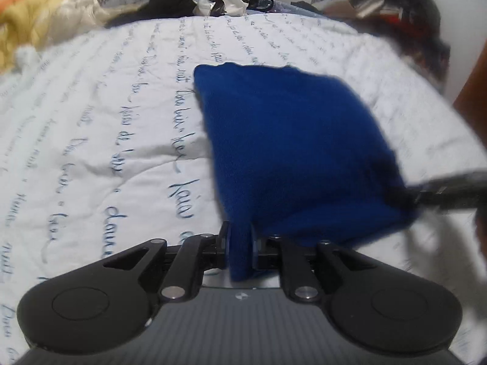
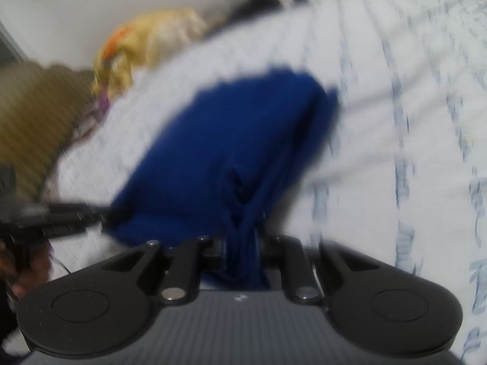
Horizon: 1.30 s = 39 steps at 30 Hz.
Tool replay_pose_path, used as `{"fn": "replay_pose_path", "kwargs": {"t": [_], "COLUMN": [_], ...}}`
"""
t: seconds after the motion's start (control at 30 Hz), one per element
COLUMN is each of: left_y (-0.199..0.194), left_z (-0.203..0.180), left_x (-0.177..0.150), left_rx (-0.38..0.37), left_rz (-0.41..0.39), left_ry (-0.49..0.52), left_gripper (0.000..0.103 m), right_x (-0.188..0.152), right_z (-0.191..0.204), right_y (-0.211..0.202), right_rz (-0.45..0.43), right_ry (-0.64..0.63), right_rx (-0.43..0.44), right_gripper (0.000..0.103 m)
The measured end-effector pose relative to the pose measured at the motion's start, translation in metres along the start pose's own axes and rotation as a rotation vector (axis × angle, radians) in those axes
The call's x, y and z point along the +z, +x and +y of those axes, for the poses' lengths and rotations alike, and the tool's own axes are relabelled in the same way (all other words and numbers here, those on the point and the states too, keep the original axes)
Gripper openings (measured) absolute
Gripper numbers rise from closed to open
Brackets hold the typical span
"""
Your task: Fold small clothes
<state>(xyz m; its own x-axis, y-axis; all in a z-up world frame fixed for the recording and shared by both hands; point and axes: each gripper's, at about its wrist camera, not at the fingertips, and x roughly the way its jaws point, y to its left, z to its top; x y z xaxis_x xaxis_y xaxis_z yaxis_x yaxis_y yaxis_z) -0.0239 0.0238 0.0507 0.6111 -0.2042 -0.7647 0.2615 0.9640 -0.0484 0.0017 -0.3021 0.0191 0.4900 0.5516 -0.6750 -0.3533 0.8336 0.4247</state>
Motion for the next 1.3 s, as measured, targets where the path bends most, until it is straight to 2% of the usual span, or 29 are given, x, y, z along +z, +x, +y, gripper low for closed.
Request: {"fn": "replay_pose_path", "kwargs": {"t": [0.03,0.1,0.13,0.17,0.2,0.23,0.27,0.37,0.4,0.43,0.47,0.5,0.53,0.57,0.6,0.63,0.67,0.7,0.77,0.83,0.9,0.93,0.97,1.0,1.1,1.2,1.27,1.3], "left_y": [-0.007,-0.026,-0.034,-0.038,-0.036,-0.030,-0.019,0.029,0.041,0.043,0.042,0.037,0.028,0.018,0.011,0.008,0.008,0.011,0.027,0.034,0.040,0.043,0.047,0.047,0.020,-0.023,-0.030,-0.028], "left_z": [-0.005,-0.015,-0.021,-0.027,-0.035,-0.043,-0.051,-0.062,-0.062,-0.060,-0.058,-0.056,-0.051,-0.042,-0.031,-0.019,-0.006,0.007,0.029,0.033,0.029,0.026,0.024,0.023,0.016,0.009,0.003,0.004], "left_x": [-0.001,0.004,0.008,0.011,0.016,0.020,0.024,0.028,0.023,0.016,0.012,0.011,0.011,0.011,0.011,0.011,0.013,0.014,0.015,0.018,0.027,0.031,0.035,0.040,0.048,0.030,0.005,-0.005], "left_rx": [0.014,0.024,0.010,-0.009,-0.023,-0.031,-0.040,-0.037,-0.026,-0.026,-0.029,-0.030,-0.042,-0.058,-0.063,-0.056,-0.055,-0.071,-0.146,-0.174,-0.202,-0.210,-0.218,-0.197,-0.171,-0.197,-0.174,-0.165], "left_rz": [-0.035,-0.151,-0.217,-0.275,-0.308,-0.315,-0.296,-0.157,-0.140,-0.188,-0.204,-0.208,-0.220,-0.239,-0.248,-0.239,-0.213,-0.172,-0.058,-0.033,-0.009,0.010,0.035,0.038,-0.016,-0.076,-0.055,-0.044], "left_ry": [0.021,0.048,0.066,0.087,0.112,0.137,0.161,0.193,0.201,0.213,0.216,0.206,0.178,0.139,0.098,0.050,-0.006,-0.067,-0.181,-0.213,-0.218,-0.222,-0.229,-0.224,-0.184,-0.095,-0.013,0.021], "left_gripper": [0.027,0.055,0.081,0.095,0.094,0.087,0.082,0.069,0.071,0.072,0.072,0.072,0.070,0.071,0.075,0.084,0.085,0.083,0.072,0.071,0.058,0.029,0.021,0.019,0.015,0.015,0.028,0.032], "right_x": [0.003,0.020,0.031,0.044,0.057,0.072,0.086,0.116,0.122,0.124,0.123,0.121,0.123,0.126,0.123,0.114,0.102,0.089,0.064,0.043,0.033,0.031,0.034,0.039,0.051,0.047,0.028,0.016], "right_z": [0.001,-0.001,-0.003,-0.004,-0.005,-0.005,-0.005,-0.009,-0.009,-0.013,-0.022,-0.028,-0.034,-0.036,-0.036,-0.035,-0.034,-0.036,-0.032,-0.029,-0.023,-0.019,-0.019,-0.020,-0.010,0.008,0.014,0.014], "right_y": [-0.001,-0.013,-0.022,-0.028,-0.030,-0.026,-0.017,0.027,0.045,0.065,0.078,0.078,0.075,0.067,0.052,0.034,0.018,0.007,0.001,0.006,0.011,0.013,0.020,0.029,0.022,-0.015,-0.026,-0.023], "right_rz": [-0.014,-0.053,-0.116,-0.185,-0.238,-0.264,-0.261,-0.172,-0.137,-0.093,-0.095,-0.150,-0.155,-0.143,-0.145,-0.174,-0.191,-0.173,-0.090,-0.013,-0.016,-0.017,0.013,0.027,0.001,-0.058,-0.028,0.015], "right_ry": [-0.003,0.046,0.062,0.072,0.083,0.089,0.092,0.111,0.086,0.048,0.012,-0.005,0.018,0.078,0.131,0.151,0.168,0.190,0.225,0.234,0.214,0.213,0.220,0.215,0.170,0.117,0.098,0.088], "right_rx": [-0.008,-0.045,-0.031,-0.006,0.007,0.010,0.012,0.062,0.050,-0.012,-0.080,-0.127,-0.148,-0.165,-0.153,-0.093,-0.021,0.032,0.057,0.053,0.091,0.107,0.107,0.114,0.121,0.193,0.220,0.205], "right_gripper": [0.031,0.041,0.045,0.050,0.063,0.066,0.066,0.066,0.064,0.063,0.061,0.057,0.050,0.050,0.051,0.054,0.057,0.065,0.067,0.067,0.066,0.054,0.034,0.018,0.017,0.017,0.021,0.028]}}
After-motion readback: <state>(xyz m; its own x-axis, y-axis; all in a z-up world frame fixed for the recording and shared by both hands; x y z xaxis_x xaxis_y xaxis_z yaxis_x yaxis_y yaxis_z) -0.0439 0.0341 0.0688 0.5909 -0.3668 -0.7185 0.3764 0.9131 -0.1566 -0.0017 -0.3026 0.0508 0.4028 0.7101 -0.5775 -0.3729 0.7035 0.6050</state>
